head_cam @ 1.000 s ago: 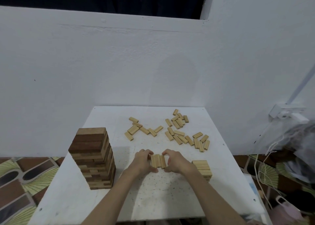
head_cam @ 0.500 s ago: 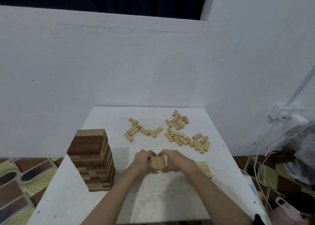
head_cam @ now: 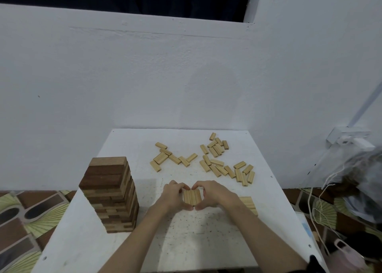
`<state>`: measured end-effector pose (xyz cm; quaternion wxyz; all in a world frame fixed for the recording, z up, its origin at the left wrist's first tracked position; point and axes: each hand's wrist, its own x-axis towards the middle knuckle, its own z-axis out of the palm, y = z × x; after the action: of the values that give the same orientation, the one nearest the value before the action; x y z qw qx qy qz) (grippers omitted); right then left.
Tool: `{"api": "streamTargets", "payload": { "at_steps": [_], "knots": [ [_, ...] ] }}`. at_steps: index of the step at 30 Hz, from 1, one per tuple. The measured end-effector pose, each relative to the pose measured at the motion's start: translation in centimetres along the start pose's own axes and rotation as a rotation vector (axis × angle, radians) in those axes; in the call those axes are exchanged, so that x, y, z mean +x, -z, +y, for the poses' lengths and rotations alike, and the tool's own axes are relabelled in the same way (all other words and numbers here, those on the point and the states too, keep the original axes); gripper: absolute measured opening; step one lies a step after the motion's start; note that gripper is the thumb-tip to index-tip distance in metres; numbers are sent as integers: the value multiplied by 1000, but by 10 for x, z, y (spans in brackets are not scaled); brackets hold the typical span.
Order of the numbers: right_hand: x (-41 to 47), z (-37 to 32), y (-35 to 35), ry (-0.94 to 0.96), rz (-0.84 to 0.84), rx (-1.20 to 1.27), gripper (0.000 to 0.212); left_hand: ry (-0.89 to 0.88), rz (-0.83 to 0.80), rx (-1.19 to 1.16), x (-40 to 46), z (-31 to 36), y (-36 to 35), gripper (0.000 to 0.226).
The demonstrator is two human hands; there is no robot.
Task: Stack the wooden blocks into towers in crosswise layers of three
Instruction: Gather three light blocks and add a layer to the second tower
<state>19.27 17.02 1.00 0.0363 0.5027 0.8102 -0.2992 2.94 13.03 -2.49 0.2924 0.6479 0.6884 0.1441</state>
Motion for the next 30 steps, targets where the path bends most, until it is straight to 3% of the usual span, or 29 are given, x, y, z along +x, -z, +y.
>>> {"api": "streamTargets", "payload": {
  "at_steps": [15,20,30],
  "knots": [
    [-1,-7,8,25,55,-49,62,-29,93,-4,-8,7,1,67],
    [-7,-10,34,34,48,-109,65,-90,142,-172,-6,19,8,65],
    [-48,12,79,24,141,-49,62,-238,183,-223,-8,77,21,60]
  ]
}}
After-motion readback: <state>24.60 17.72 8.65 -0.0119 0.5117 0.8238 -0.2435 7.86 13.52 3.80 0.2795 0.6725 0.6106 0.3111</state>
